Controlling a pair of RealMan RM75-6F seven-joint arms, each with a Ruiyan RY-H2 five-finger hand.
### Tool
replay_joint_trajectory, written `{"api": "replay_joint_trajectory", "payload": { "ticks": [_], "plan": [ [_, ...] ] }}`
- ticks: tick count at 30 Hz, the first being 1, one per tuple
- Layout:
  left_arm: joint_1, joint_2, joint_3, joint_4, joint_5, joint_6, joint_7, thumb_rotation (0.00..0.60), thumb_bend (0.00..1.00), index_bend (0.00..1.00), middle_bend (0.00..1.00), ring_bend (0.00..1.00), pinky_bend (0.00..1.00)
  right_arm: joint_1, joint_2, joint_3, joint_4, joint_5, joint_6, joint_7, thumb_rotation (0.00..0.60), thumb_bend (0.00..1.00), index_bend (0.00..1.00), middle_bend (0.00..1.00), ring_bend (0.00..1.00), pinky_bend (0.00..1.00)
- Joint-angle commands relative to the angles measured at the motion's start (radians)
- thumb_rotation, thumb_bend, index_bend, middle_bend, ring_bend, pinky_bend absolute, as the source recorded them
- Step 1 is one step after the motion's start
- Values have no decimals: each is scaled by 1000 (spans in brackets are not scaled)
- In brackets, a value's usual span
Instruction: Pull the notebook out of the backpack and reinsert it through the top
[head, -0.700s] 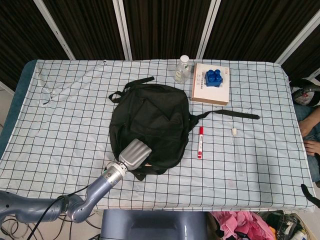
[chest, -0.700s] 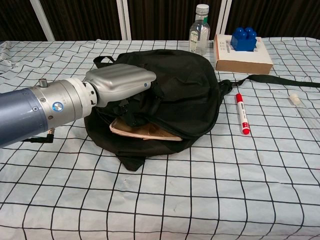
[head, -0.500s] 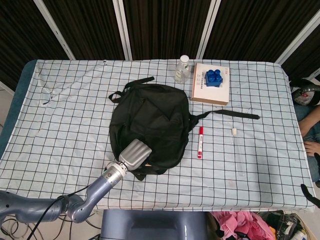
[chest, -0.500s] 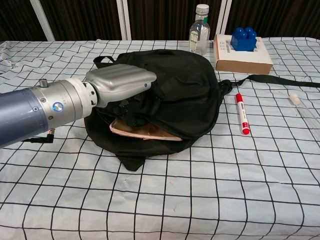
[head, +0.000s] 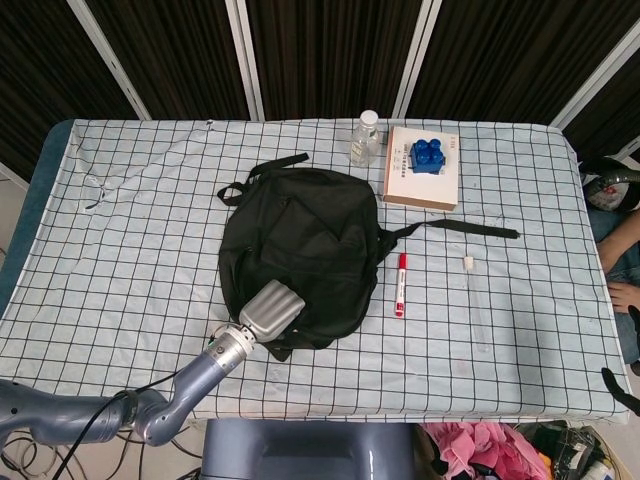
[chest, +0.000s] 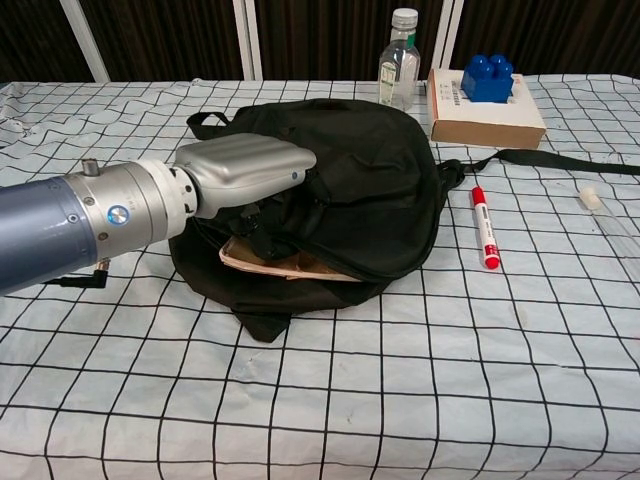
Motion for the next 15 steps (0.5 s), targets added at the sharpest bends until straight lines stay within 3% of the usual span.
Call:
{"api": "replay_joint_trajectory", "payload": {
  "ticks": [1, 15],
  "plan": [
    [-3, 2, 4, -3, -6, -10, 3, 600, 454, 636, 647, 466, 318, 0, 0, 0, -1, -2, 2, 0, 600, 207, 0, 27, 174, 166],
    [-17, 12, -19, -6, -14, -15, -16, 600, 457, 652, 662, 480, 359, 6, 4, -12, -9, -24, -7, -1, 600, 207, 0, 27, 174, 166]
  ]
}}
